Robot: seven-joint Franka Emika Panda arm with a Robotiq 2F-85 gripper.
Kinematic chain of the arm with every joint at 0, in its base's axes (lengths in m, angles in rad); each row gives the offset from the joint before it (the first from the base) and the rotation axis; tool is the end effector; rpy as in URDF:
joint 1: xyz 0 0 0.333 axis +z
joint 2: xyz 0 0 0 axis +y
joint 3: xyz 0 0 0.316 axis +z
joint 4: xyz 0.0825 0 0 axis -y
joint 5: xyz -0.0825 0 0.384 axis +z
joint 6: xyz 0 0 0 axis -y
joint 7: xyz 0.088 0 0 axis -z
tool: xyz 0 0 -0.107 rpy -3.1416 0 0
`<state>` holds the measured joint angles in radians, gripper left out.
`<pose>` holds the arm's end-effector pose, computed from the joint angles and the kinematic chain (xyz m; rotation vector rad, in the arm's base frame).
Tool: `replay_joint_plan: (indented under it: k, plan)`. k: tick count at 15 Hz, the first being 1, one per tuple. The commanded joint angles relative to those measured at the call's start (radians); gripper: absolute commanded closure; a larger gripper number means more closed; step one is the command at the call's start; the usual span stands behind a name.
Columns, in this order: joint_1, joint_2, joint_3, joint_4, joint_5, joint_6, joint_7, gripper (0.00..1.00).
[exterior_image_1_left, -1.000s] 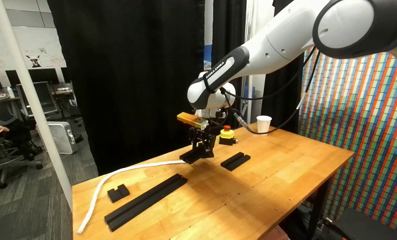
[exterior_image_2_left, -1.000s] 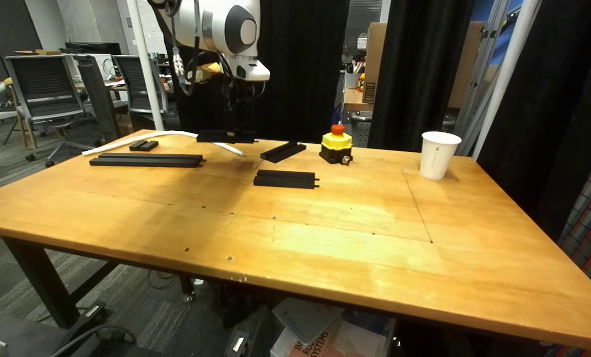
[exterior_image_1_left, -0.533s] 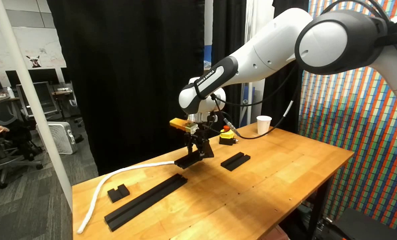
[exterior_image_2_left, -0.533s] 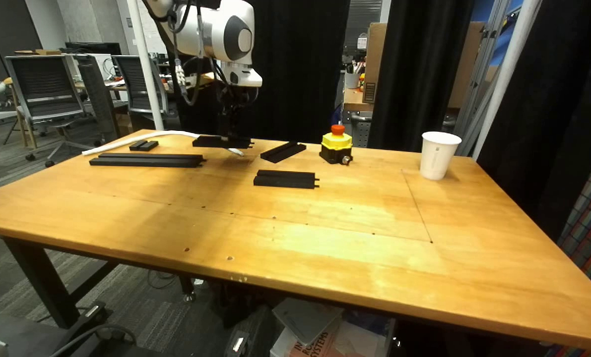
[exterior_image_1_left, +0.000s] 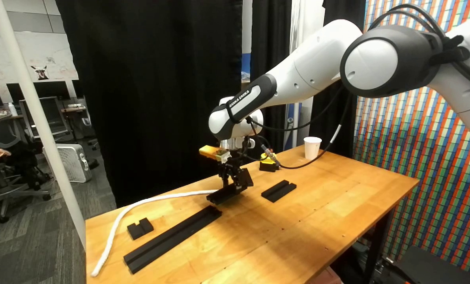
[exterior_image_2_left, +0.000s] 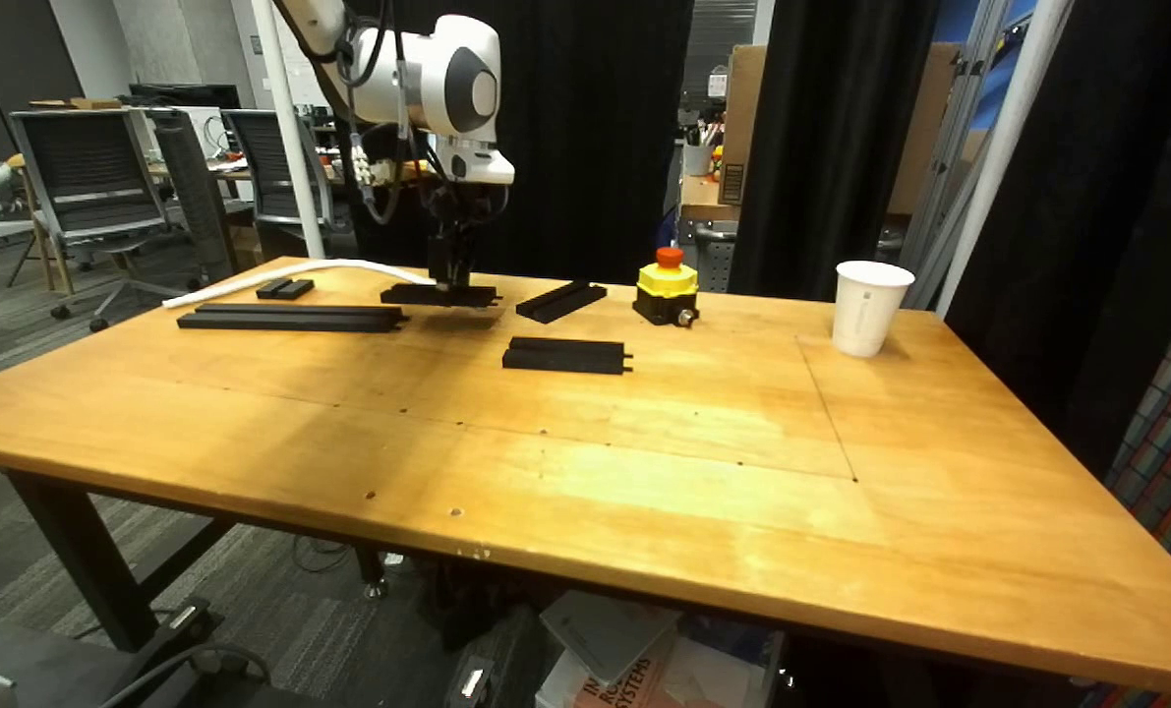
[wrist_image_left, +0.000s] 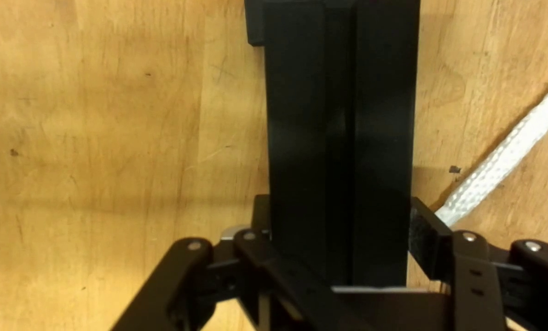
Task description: Attach some of the black objects at their width to make one long black strip
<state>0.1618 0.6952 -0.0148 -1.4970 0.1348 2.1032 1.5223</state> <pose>0.6956 0.1111 0.2523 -2.3475 2.0712 0.2134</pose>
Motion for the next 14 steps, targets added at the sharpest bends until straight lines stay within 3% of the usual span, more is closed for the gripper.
replay_joint_plan:
  k: [1,14]
  plan:
    - [0.013,0.020,-0.023,0.041,-0.031,-0.030,0.027,0.54]
    - [0.008,0.028,-0.033,0.003,-0.051,0.049,0.003,0.54]
